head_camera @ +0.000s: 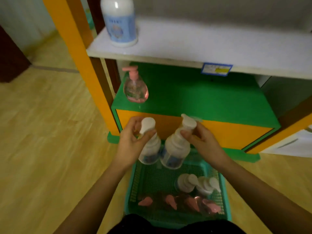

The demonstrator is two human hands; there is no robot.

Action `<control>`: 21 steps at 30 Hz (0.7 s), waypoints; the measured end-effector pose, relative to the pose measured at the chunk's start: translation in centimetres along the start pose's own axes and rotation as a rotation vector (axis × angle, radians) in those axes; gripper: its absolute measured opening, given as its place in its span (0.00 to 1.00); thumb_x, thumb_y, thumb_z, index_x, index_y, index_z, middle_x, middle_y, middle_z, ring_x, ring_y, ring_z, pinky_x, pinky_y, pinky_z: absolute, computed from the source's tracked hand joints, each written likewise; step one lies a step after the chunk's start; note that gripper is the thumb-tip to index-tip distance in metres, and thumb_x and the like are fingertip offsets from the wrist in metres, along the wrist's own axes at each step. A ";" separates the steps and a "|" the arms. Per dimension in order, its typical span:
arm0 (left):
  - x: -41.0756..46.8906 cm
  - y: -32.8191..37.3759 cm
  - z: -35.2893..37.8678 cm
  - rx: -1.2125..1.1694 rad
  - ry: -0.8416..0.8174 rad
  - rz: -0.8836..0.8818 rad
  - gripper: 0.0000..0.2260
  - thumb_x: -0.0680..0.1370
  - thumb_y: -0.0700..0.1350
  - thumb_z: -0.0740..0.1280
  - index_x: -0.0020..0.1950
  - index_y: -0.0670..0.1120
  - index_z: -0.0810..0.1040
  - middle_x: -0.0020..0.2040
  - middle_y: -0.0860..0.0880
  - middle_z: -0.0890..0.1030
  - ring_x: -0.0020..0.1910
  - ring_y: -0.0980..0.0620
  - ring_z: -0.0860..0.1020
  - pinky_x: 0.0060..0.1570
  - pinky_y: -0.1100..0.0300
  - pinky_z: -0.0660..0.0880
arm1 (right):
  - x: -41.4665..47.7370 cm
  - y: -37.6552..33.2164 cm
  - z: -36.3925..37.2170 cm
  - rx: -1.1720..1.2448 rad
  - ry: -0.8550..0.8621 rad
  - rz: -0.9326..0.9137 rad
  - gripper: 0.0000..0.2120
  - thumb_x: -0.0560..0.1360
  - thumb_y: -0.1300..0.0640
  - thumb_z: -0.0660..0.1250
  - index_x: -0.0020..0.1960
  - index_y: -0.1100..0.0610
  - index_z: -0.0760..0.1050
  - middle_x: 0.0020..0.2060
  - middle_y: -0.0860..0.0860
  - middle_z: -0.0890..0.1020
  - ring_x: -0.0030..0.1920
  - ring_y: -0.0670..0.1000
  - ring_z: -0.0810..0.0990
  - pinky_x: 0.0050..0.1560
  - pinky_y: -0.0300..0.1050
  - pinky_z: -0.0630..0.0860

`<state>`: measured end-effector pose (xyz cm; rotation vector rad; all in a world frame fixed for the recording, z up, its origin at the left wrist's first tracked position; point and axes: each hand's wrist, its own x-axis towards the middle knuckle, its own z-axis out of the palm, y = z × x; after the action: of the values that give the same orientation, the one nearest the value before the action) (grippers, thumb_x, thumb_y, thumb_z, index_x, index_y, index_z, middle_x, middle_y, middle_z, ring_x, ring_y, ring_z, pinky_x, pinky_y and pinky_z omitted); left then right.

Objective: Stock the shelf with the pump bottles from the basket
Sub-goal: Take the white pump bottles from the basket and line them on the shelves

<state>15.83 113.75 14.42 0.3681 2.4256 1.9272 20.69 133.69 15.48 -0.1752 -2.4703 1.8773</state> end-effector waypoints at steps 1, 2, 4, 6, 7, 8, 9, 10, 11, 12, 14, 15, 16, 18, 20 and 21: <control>0.3 1.9 -0.2 -0.014 0.008 0.037 0.15 0.71 0.42 0.70 0.56 0.44 0.73 0.48 0.54 0.79 0.48 0.61 0.77 0.45 0.66 0.76 | -0.1 -1.8 -0.6 -0.003 0.014 -0.029 0.14 0.74 0.58 0.64 0.59 0.51 0.71 0.49 0.47 0.80 0.46 0.39 0.77 0.45 0.30 0.75; 0.6 3.7 -0.5 -0.020 0.012 0.074 0.15 0.71 0.41 0.70 0.56 0.44 0.73 0.48 0.55 0.78 0.46 0.64 0.77 0.44 0.69 0.75 | -0.1 -3.4 -1.2 -0.020 0.036 -0.053 0.12 0.74 0.58 0.65 0.57 0.50 0.71 0.47 0.48 0.80 0.44 0.40 0.77 0.44 0.31 0.75; 1.0 7.1 -1.0 -0.012 0.028 0.142 0.15 0.71 0.41 0.71 0.56 0.44 0.73 0.47 0.56 0.78 0.45 0.66 0.77 0.43 0.69 0.75 | -0.2 -6.5 -2.1 -0.065 0.095 -0.104 0.09 0.73 0.57 0.66 0.53 0.49 0.72 0.45 0.47 0.80 0.41 0.40 0.76 0.43 0.33 0.73; 1.2 10.2 -1.5 0.000 0.062 0.200 0.16 0.69 0.45 0.72 0.54 0.43 0.74 0.47 0.52 0.79 0.46 0.61 0.77 0.42 0.64 0.76 | -0.6 -9.5 -2.8 -0.126 0.145 -0.153 0.07 0.72 0.56 0.67 0.50 0.51 0.74 0.43 0.46 0.79 0.39 0.38 0.75 0.42 0.33 0.71; 1.4 11.5 -1.8 0.004 0.078 0.221 0.17 0.69 0.46 0.72 0.53 0.42 0.74 0.47 0.49 0.80 0.47 0.58 0.78 0.42 0.61 0.77 | -0.8 -11.0 -3.0 -0.158 0.161 -0.172 0.08 0.72 0.56 0.67 0.51 0.54 0.74 0.43 0.46 0.79 0.38 0.39 0.75 0.41 0.33 0.71; 1.5 12.9 -2.1 0.007 0.090 0.236 0.16 0.69 0.46 0.72 0.53 0.43 0.74 0.48 0.48 0.80 0.47 0.59 0.78 0.42 0.62 0.77 | -1.1 -12.4 -3.2 -0.191 0.176 -0.187 0.09 0.72 0.55 0.68 0.51 0.56 0.75 0.43 0.48 0.79 0.38 0.40 0.74 0.41 0.33 0.71; 1.5 14.2 -2.4 0.014 0.101 0.250 0.15 0.69 0.45 0.73 0.52 0.43 0.74 0.47 0.49 0.80 0.45 0.62 0.78 0.41 0.64 0.76 | -1.5 -13.9 -3.3 -0.220 0.189 -0.201 0.11 0.72 0.54 0.68 0.51 0.58 0.75 0.44 0.50 0.80 0.39 0.43 0.75 0.42 0.36 0.72; 1.4 15.4 -2.7 0.027 0.110 0.261 0.14 0.70 0.45 0.72 0.51 0.44 0.74 0.45 0.50 0.80 0.42 0.62 0.78 0.40 0.64 0.76 | -1.8 -15.2 -3.4 -0.244 0.203 -0.206 0.13 0.72 0.52 0.68 0.51 0.59 0.75 0.44 0.51 0.80 0.40 0.46 0.75 0.44 0.40 0.73; 1.4 16.5 -3.0 0.032 0.119 0.268 0.13 0.70 0.44 0.72 0.50 0.44 0.73 0.43 0.50 0.80 0.40 0.60 0.78 0.39 0.62 0.76 | -2.1 -16.3 -3.5 -0.265 0.214 -0.208 0.13 0.71 0.51 0.68 0.50 0.59 0.75 0.43 0.52 0.79 0.41 0.48 0.75 0.46 0.44 0.73; 1.3 17.4 -3.3 0.025 0.127 0.265 0.12 0.70 0.44 0.72 0.50 0.44 0.73 0.41 0.50 0.80 0.39 0.57 0.78 0.39 0.59 0.76 | -2.4 -17.3 -3.6 -0.280 0.219 -0.214 0.13 0.71 0.50 0.68 0.49 0.58 0.74 0.42 0.51 0.79 0.42 0.49 0.75 0.45 0.46 0.73; 1.2 19.0 -4.0 -0.019 0.145 0.248 0.10 0.70 0.43 0.72 0.48 0.45 0.74 0.39 0.51 0.80 0.37 0.58 0.79 0.38 0.58 0.76 | -2.6 -19.1 -3.6 -0.299 0.215 -0.228 0.12 0.71 0.48 0.67 0.47 0.55 0.73 0.40 0.47 0.77 0.41 0.47 0.75 0.41 0.43 0.72; 1.1 19.6 -4.4 -0.043 0.155 0.242 0.10 0.70 0.42 0.72 0.47 0.45 0.74 0.38 0.51 0.80 0.35 0.60 0.78 0.36 0.60 0.75 | -2.6 -20.0 -3.7 -0.306 0.216 -0.231 0.12 0.71 0.47 0.67 0.48 0.54 0.73 0.41 0.47 0.77 0.41 0.47 0.75 0.40 0.41 0.73; 1.1 20.3 -4.9 -0.062 0.164 0.243 0.10 0.70 0.42 0.72 0.47 0.45 0.74 0.38 0.50 0.81 0.34 0.61 0.78 0.35 0.62 0.75 | -2.4 -20.9 -3.7 -0.313 0.222 -0.235 0.14 0.71 0.45 0.66 0.49 0.54 0.73 0.43 0.47 0.77 0.43 0.48 0.76 0.41 0.42 0.74; 1.0 21.3 -5.7 -0.080 0.165 0.254 0.11 0.70 0.41 0.72 0.49 0.42 0.74 0.39 0.49 0.81 0.35 0.61 0.78 0.34 0.65 0.75 | -1.5 -22.5 -3.7 -0.317 0.250 -0.240 0.16 0.71 0.44 0.66 0.52 0.55 0.73 0.45 0.49 0.78 0.45 0.51 0.77 0.46 0.48 0.76; 1.2 22.2 -6.6 -0.080 0.159 0.279 0.12 0.70 0.39 0.71 0.51 0.40 0.74 0.40 0.49 0.81 0.36 0.60 0.79 0.34 0.68 0.75 | 0.1 -24.0 -3.7 -0.304 0.292 -0.275 0.16 0.71 0.45 0.66 0.50 0.55 0.74 0.44 0.50 0.78 0.45 0.53 0.77 0.46 0.49 0.74; 1.4 22.4 -7.1 -0.082 0.157 0.286 0.12 0.70 0.39 0.71 0.51 0.40 0.74 0.40 0.49 0.81 0.36 0.60 0.78 0.34 0.69 0.75 | 1.1 -24.6 -3.6 -0.303 0.317 -0.300 0.14 0.71 0.45 0.67 0.49 0.55 0.73 0.43 0.50 0.78 0.45 0.53 0.76 0.45 0.47 0.73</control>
<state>17.16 111.88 37.89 0.6135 2.4936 2.2407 18.28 130.77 40.04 -0.0934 -2.3847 1.2503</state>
